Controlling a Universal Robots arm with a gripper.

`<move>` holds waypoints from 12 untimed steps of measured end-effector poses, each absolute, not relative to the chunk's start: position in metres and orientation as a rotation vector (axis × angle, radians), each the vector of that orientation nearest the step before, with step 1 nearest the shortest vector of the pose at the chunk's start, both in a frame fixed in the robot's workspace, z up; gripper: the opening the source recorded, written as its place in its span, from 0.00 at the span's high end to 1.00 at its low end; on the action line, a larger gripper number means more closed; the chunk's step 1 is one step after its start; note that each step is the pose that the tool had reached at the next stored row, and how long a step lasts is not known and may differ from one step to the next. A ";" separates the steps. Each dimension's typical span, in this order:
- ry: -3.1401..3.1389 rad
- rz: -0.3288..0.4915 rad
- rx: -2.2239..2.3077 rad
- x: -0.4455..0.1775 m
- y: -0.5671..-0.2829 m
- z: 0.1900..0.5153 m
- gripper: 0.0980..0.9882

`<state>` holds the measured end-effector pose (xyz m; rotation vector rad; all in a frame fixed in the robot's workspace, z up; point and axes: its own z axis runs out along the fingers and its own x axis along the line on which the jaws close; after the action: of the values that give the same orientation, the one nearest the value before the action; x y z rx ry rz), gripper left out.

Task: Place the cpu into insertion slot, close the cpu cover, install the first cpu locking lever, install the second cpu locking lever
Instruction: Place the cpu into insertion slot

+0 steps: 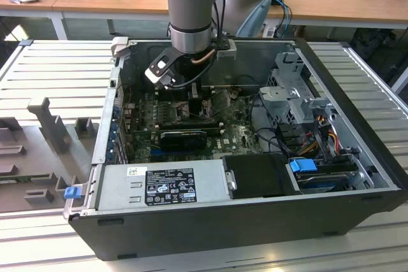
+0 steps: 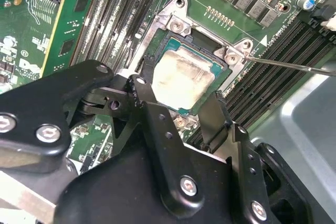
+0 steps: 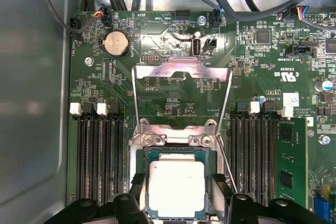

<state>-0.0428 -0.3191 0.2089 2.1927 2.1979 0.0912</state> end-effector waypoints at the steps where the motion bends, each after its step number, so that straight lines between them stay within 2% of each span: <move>1: 2.198 0.091 2.193 -0.043 -0.319 0.209 0.45; 9: 2.198 0.091 2.193 -0.043 -0.319 0.212 0.99; 12: 2.198 0.091 2.193 -0.043 -0.319 0.214 0.99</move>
<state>-0.0428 -0.3192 0.2140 2.1927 2.1979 0.0907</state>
